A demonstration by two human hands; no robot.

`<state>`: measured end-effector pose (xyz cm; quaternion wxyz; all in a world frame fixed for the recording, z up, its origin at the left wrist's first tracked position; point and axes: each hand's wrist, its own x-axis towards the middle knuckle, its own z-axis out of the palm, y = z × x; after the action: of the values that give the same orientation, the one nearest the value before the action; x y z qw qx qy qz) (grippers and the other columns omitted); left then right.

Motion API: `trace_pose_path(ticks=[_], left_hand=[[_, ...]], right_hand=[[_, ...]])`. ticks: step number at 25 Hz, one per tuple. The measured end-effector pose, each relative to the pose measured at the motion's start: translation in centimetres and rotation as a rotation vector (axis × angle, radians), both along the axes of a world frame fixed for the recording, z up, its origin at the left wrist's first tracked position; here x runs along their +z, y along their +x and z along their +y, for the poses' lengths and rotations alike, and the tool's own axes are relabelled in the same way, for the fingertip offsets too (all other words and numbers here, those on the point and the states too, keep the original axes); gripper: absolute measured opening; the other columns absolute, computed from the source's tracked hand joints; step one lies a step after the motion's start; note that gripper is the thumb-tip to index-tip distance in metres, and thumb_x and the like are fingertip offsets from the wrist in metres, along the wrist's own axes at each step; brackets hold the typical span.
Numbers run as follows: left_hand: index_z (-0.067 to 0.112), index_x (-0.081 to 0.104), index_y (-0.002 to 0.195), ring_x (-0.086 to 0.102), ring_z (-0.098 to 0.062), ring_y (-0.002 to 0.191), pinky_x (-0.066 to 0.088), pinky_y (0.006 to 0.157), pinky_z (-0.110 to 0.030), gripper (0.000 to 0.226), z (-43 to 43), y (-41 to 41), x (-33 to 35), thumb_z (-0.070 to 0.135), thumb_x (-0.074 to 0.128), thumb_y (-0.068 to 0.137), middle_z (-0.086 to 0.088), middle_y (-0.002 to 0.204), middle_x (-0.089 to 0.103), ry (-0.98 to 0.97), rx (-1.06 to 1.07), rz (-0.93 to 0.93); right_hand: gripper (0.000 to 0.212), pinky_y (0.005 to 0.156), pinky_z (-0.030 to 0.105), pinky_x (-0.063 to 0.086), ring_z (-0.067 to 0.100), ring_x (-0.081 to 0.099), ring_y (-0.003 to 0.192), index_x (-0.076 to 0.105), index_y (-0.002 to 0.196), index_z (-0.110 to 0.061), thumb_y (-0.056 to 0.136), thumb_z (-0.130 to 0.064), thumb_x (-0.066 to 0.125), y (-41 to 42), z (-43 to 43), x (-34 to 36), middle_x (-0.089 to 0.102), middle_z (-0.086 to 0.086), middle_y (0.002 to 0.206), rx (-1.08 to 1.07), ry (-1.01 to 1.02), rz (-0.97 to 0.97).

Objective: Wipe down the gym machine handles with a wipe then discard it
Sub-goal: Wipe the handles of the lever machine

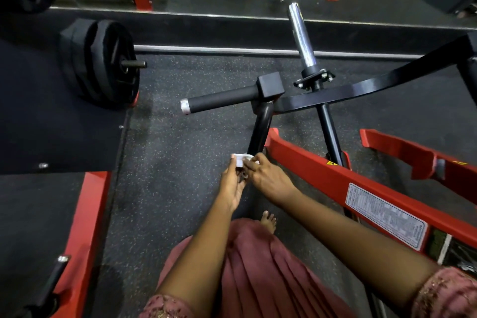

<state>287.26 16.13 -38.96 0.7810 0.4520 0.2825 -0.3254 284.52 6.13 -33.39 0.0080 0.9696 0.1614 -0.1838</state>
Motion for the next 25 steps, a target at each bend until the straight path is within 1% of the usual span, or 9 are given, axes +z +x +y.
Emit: trace_pose_path(ticks=[4,8,10,12,13,16,19,22,25], left_hand=[[0.01,0.059,0.114,0.061,-0.01,0.088,0.051,0.072,-0.019,0.037,-0.3,0.1,0.5,0.034,0.034,0.099,-0.001,0.096,0.067,-0.006,-0.026,-0.014],[0.006,0.054,0.125,0.06,-0.013,0.095,0.047,0.083,-0.022,0.042,-0.2,0.0,0.8,0.032,0.034,0.1,-0.007,0.112,0.062,-0.022,-0.038,-0.039],[0.005,0.054,0.124,0.061,-0.012,0.091,0.049,0.079,-0.022,0.042,-0.1,-0.1,1.0,0.032,0.036,0.099,-0.006,0.104,0.065,0.009,-0.054,-0.052],[0.004,0.056,0.122,0.062,-0.015,0.09,0.049,0.078,-0.023,0.04,0.0,-0.3,1.3,0.031,0.039,0.098,-0.007,0.102,0.066,0.109,-0.092,-0.098],[0.006,0.058,0.12,0.062,-0.018,0.095,0.049,0.082,-0.026,0.037,0.0,-0.5,1.4,0.03,0.041,0.098,-0.009,0.106,0.066,0.192,-0.126,-0.156],[0.015,0.052,0.127,0.055,-0.018,0.116,0.044,0.101,-0.031,0.035,-0.1,-0.7,1.2,0.015,0.054,0.093,-0.007,0.127,0.058,0.344,-0.26,-0.422],[0.025,0.041,0.134,0.051,-0.022,0.124,0.04,0.106,-0.036,0.061,-0.1,-1.1,1.2,-0.002,0.062,0.084,-0.01,0.136,0.052,0.423,-0.357,-0.599],[0.036,0.04,0.126,0.055,-0.023,0.119,0.045,0.1,-0.028,0.066,0.1,-1.1,1.2,-0.006,0.063,0.081,-0.015,0.133,0.054,0.491,-0.35,-0.644],[0.031,0.04,0.128,0.06,-0.003,0.091,0.046,0.082,-0.009,0.064,0.2,-1.2,1.2,-0.005,0.065,0.081,-0.014,0.13,0.057,0.51,-0.357,-0.664]], right_hand=[[0.035,0.087,0.029,0.046,0.027,0.041,0.119,0.05,0.125,-0.002,0.095,-0.01,0.035,5.7,-2.4,4.0,0.046,0.008,0.134,0.025,-0.079,-0.296],[0.03,0.089,0.032,0.041,0.031,0.043,0.113,0.056,0.114,0.0,0.093,-0.008,0.036,6.4,-1.3,4.1,0.054,0.013,0.119,0.017,-0.218,-0.229],[0.035,0.076,0.026,0.047,0.027,0.054,0.099,0.068,0.097,-0.006,0.086,-0.01,0.035,3.7,-0.1,2.7,0.063,0.007,0.102,0.081,-0.206,-0.203],[0.038,0.06,0.018,0.048,0.019,0.06,0.081,0.073,0.079,-0.014,0.076,-0.017,0.036,1.3,-0.1,0.6,0.067,-0.003,0.085,0.023,0.043,-0.307],[0.032,0.065,0.017,0.048,0.019,0.061,0.08,0.074,0.083,-0.014,0.076,-0.014,0.042,0.3,-0.4,-0.3,0.068,-0.003,0.087,-0.079,0.205,-0.368],[0.036,0.088,0.021,0.04,0.024,0.061,0.097,0.068,0.105,-0.005,0.077,0.01,0.052,-0.7,-1.8,-0.3,0.068,0.013,0.105,-0.82,0.747,-0.448],[0.039,0.086,0.029,0.046,0.011,0.057,0.09,0.065,0.113,-0.011,0.082,0.007,0.05,2.4,-3.9,-1.1,0.064,0.012,0.115,-1.376,1.051,-0.453],[0.041,0.078,0.018,0.049,0.004,0.048,0.085,0.059,0.121,-0.012,0.086,0.006,0.047,5.8,-3.5,-2.4,0.061,-0.002,0.114,-1.372,1.411,-0.289],[0.042,0.084,0.004,0.039,-0.015,0.051,0.09,0.055,0.125,-0.006,0.088,0.01,0.044,5.2,-2.8,-3.3,0.055,-0.009,0.117,-1.332,1.555,-0.242]])
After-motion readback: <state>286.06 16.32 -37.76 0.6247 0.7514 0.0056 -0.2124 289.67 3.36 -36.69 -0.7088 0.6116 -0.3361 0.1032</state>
